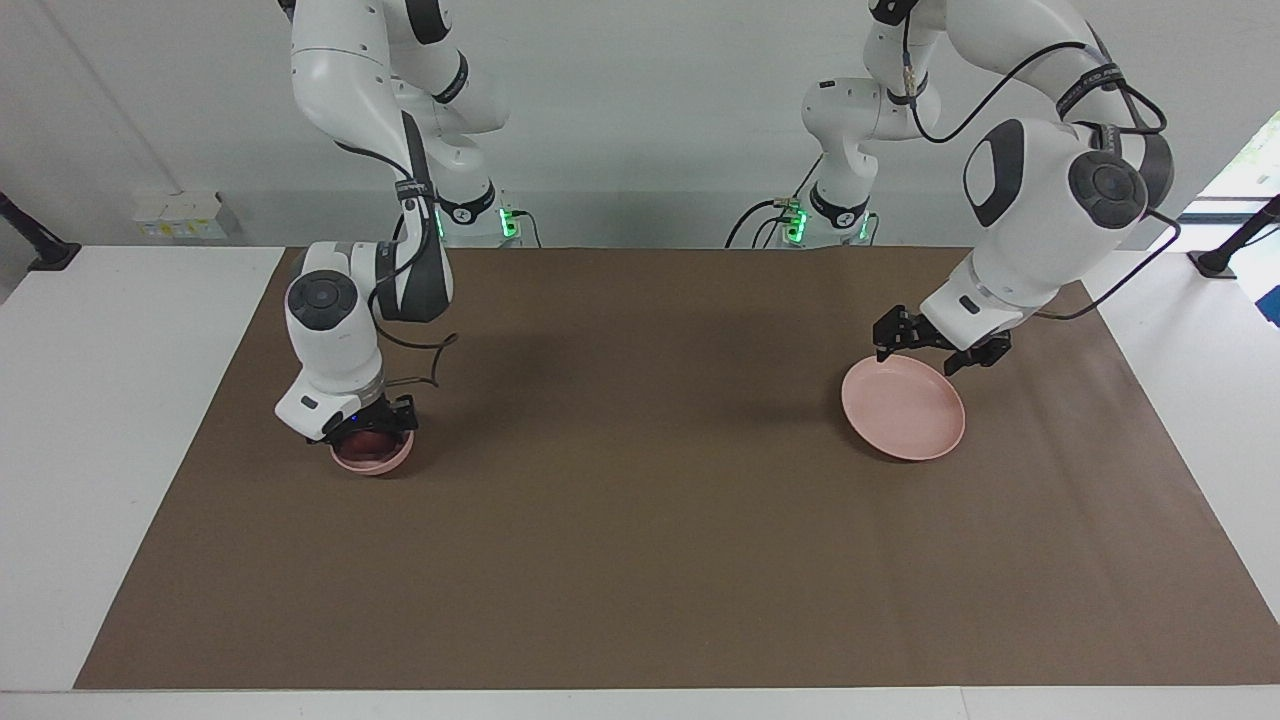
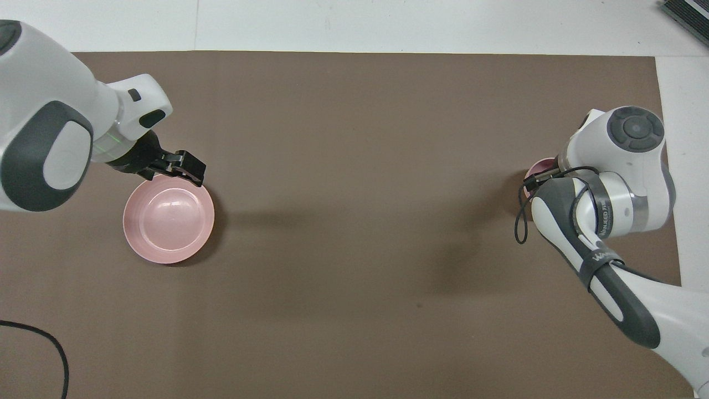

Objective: Move apple from plate to bowl
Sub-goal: 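Lower the apple into the bowl while the left arm returns to rest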

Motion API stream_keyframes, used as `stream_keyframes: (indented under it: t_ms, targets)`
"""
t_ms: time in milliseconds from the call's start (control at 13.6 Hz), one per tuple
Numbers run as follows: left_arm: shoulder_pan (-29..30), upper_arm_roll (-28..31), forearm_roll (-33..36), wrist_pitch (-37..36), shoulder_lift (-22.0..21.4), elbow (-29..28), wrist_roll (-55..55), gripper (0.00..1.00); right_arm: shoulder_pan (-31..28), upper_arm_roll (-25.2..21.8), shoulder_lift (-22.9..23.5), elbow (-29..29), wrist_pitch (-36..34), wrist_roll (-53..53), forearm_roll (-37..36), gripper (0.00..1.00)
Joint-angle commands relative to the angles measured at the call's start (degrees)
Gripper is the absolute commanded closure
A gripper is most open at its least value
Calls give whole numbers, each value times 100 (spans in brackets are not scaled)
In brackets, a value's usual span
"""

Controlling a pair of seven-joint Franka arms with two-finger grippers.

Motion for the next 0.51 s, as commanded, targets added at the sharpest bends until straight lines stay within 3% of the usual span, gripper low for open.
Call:
stream_keyframes:
  t_ms: [0,220,441]
  targets:
    - [248,-63,156,-211,-308,34,182,0,-32,20,39,46,110,190,-156,0]
    - [267,-20,384,-456,-703,43,174,0,-32,20,30,46,110,190,-156,0]
    - [284,-37,684,-642,-827,43,191,0,-32,20,30,54,101,190,-156,0]
